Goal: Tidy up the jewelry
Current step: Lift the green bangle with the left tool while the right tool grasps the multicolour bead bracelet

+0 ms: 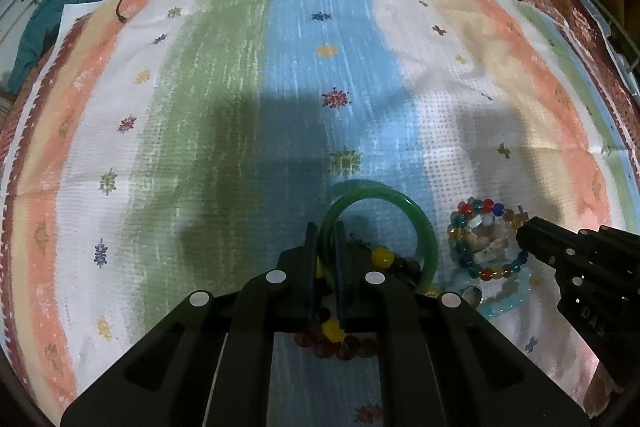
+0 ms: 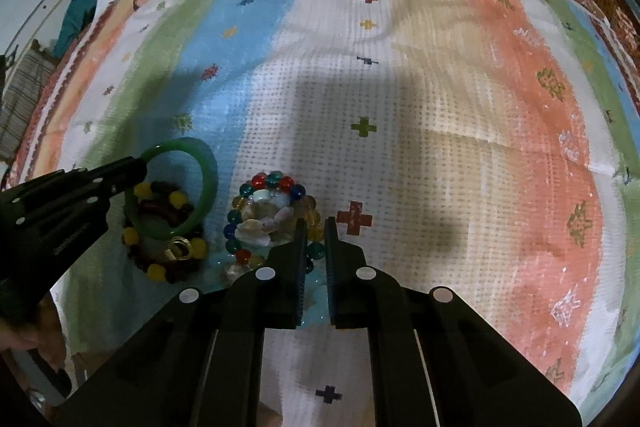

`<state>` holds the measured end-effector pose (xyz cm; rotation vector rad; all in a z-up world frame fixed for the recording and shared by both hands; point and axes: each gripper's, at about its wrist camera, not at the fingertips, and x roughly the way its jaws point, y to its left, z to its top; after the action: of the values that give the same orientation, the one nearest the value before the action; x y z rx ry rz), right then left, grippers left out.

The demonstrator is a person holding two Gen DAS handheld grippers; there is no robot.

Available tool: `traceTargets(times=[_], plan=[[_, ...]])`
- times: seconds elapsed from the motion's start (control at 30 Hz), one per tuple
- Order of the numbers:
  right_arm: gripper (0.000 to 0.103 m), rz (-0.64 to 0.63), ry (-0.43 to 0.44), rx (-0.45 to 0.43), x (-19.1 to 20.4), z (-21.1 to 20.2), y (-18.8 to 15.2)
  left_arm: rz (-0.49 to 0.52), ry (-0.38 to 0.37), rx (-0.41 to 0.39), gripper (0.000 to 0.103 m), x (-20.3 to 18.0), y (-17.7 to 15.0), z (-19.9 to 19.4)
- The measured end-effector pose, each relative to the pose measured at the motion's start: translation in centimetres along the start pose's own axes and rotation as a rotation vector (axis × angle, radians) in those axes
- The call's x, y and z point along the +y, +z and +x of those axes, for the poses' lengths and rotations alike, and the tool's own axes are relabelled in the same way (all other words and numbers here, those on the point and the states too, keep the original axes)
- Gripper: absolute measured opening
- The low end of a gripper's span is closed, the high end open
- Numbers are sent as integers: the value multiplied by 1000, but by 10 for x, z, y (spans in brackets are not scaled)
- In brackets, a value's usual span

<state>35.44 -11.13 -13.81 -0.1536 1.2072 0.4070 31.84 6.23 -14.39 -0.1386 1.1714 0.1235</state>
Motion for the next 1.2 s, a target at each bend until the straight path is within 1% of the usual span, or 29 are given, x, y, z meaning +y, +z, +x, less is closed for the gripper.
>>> traceTargets(times=[0.23, 0.4, 0.57, 1.03, 1.2], plan=[[9, -1, 11, -25, 2, -14, -2, 0, -4, -18, 7, -4, 0, -15], [9, -17, 34, -59, 13, -32, -2, -3, 2, -32, 7, -4, -1, -26], [9, -64, 6, -99, 26, -49, -6, 5, 11, -46, 7, -4, -8, -42], [9, -54, 22, -128, 27, -78, -23, 0, 24, -64, 7, 2, -26, -72], [9, -62, 13, -138, 29, -85, -29, -5, 20, -73, 7, 2, -31, -79]])
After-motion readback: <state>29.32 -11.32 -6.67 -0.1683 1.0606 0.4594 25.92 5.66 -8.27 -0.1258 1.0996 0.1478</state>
